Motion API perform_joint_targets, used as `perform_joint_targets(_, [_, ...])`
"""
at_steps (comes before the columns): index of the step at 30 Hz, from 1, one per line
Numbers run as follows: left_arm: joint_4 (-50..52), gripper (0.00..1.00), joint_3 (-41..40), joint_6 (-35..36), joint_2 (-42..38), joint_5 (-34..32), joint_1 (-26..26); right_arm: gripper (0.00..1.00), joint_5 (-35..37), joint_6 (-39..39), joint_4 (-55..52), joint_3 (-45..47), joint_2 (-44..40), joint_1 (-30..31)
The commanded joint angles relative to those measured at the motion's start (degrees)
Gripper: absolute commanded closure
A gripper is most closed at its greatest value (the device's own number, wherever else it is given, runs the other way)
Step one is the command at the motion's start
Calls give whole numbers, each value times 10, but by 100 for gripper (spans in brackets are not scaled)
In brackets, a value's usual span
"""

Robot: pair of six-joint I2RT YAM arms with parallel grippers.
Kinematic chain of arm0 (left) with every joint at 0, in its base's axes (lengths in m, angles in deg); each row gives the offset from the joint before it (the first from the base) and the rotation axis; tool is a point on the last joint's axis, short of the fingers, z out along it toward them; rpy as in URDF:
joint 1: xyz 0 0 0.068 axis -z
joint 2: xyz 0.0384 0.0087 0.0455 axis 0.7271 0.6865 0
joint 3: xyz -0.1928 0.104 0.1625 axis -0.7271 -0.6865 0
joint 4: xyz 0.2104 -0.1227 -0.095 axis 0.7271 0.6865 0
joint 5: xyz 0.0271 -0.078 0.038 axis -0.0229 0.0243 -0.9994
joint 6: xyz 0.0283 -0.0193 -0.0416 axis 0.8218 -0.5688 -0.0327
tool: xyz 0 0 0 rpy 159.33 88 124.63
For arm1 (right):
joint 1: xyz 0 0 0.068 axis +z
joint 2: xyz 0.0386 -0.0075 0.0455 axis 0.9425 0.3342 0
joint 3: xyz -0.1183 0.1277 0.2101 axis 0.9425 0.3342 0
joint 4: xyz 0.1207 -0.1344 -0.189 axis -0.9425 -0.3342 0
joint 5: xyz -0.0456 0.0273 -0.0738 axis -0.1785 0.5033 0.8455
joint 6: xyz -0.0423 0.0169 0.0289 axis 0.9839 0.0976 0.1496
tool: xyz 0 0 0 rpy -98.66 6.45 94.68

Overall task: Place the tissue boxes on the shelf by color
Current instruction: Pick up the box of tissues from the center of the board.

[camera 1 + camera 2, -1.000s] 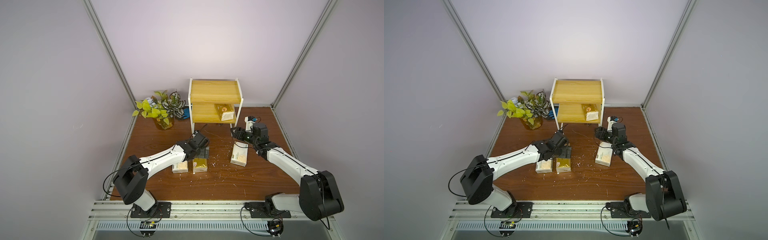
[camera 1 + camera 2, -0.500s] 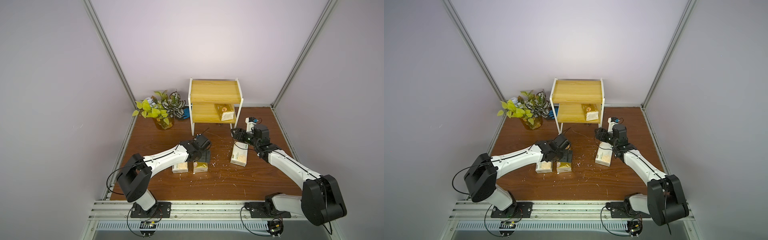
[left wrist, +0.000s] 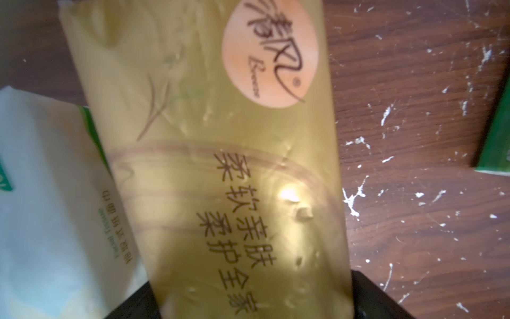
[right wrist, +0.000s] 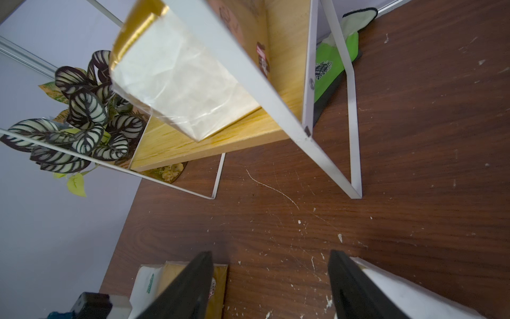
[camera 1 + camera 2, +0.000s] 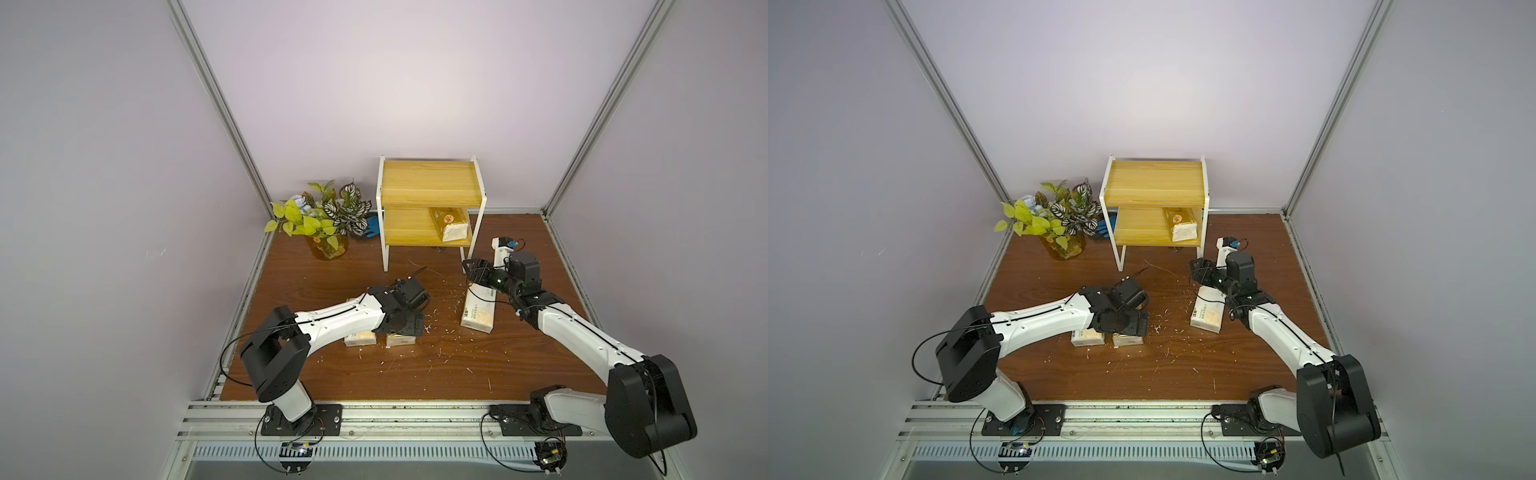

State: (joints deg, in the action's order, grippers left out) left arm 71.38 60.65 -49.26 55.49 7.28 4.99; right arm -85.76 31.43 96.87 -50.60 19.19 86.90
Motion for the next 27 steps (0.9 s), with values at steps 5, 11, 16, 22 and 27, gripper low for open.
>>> perform_joint_targets(5, [38,0,10,-26,13,-6,7,28,-1,-5,29,5,-24,2])
perform_joint_targets(11, [37,0,9,-18,38,-6,7,31,-2,-13,31,6,-24,2])
perform_joint_targets(16, [36,0,3,-13,58,4,7,34,2,-15,29,3,-26,2])
perform_joint_targets(22, [36,18,-3,-14,55,-1,7,42,3,-21,31,5,-22,2])
perform_joint_targets(27, [37,42,-5,-17,43,-11,7,45,2,-29,36,6,-17,2])
